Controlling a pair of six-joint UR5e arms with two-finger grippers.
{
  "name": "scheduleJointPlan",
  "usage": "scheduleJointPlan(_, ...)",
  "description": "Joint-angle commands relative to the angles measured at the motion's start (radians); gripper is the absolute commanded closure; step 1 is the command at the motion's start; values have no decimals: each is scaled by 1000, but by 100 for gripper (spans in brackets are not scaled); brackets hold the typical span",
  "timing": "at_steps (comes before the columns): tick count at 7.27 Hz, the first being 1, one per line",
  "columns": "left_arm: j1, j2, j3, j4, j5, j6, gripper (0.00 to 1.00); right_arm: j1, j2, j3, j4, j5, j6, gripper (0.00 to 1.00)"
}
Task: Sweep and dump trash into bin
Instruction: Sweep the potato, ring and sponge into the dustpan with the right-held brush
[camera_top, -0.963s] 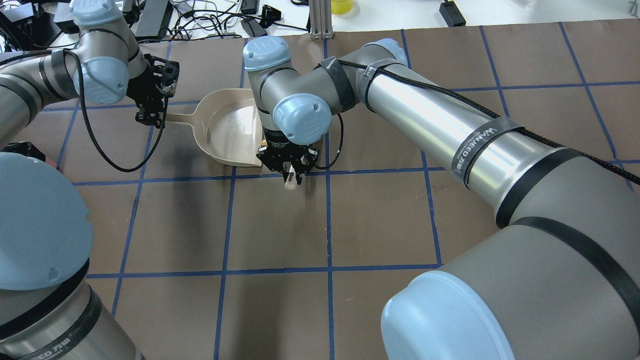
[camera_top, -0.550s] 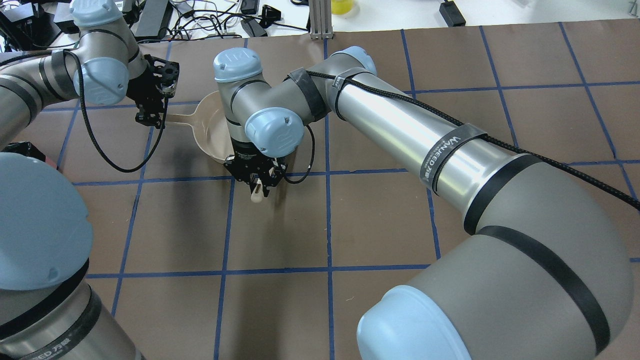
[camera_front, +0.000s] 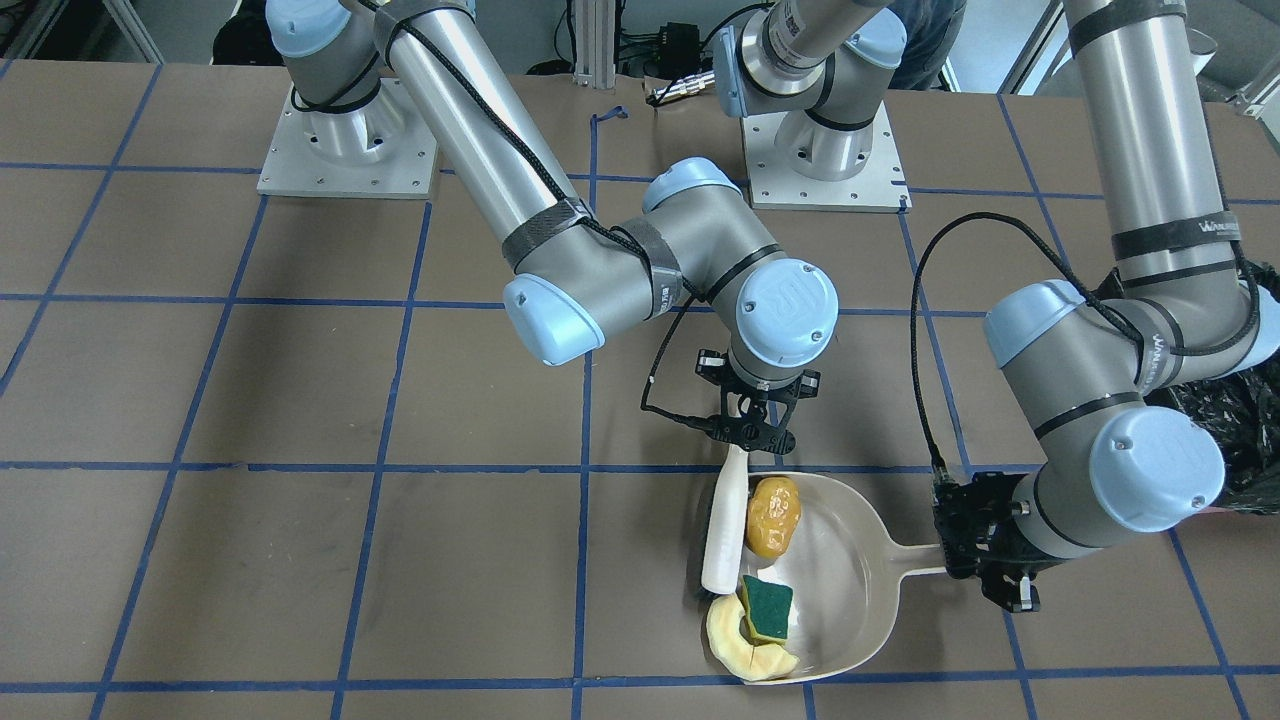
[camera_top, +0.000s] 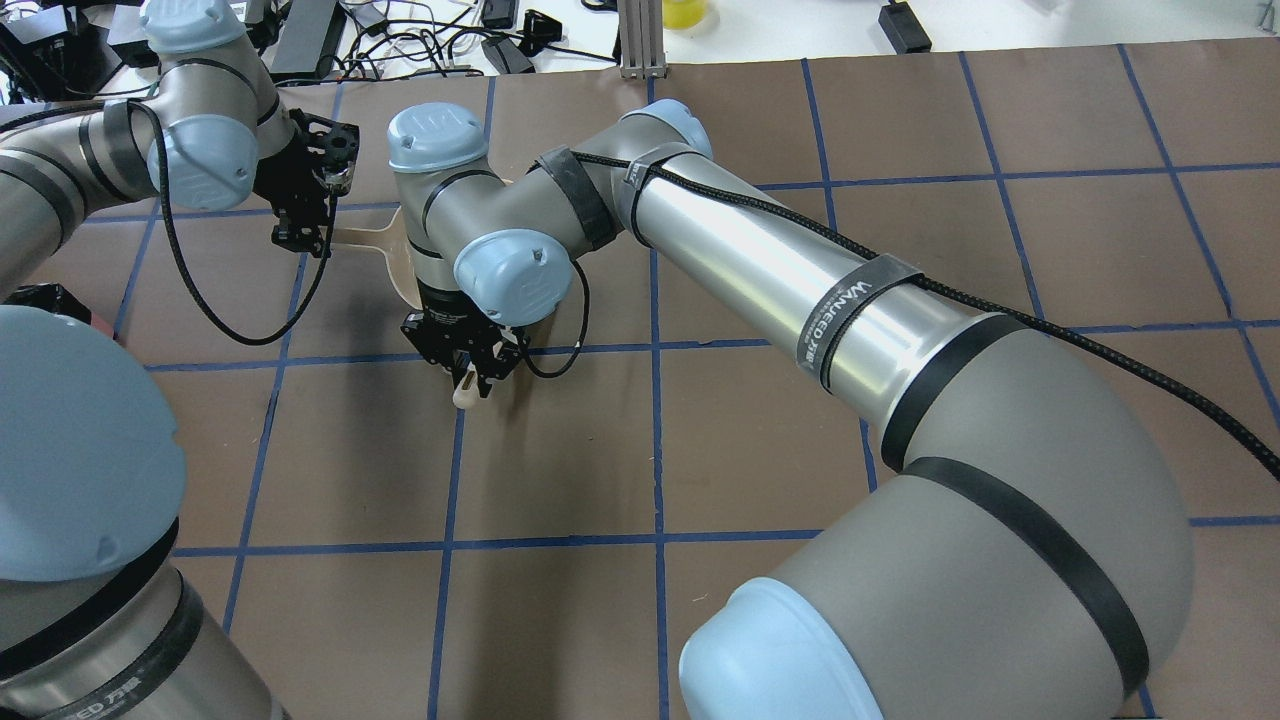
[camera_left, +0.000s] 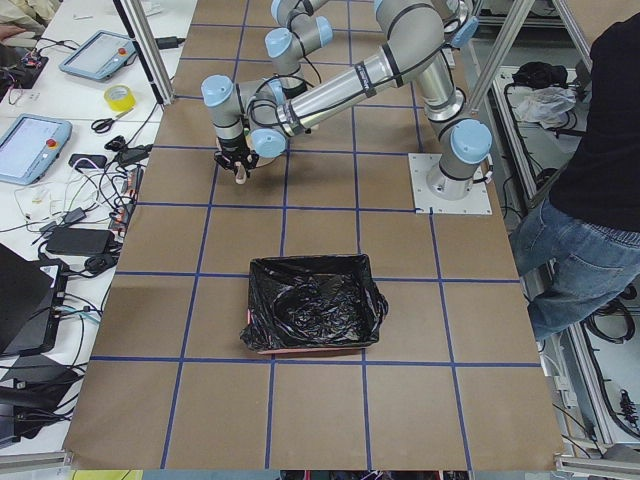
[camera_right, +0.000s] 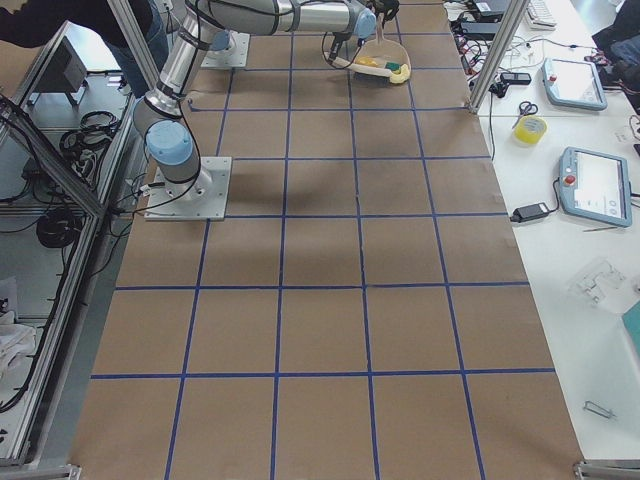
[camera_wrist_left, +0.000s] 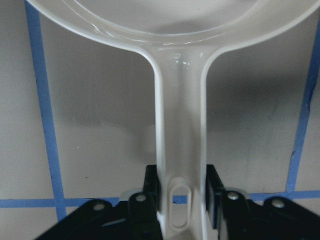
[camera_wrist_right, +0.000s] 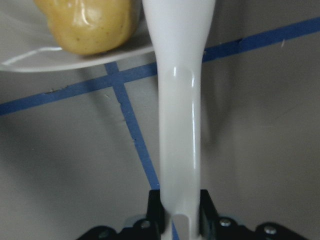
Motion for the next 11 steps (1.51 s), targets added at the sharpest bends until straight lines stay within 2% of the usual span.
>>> scheduleJointPlan(1,1,0,0,0,-1,0,100,19,23,-46,-13,30,39,100)
scheduleJointPlan(4,0,0,0,0,-1,0,100,40,26,-68,-20,70,93,100)
scheduleJointPlan(8,0,0,0,0,-1,0,100,65,-3,-67,-8,67,99,100)
scheduleJointPlan(10,1,2,0,0,-4,2,100,63,-73,-60,123,53,81,100)
scheduleJointPlan(11,4,2,0,0,-11,3,100,51,-118,-50,169,18,74,100)
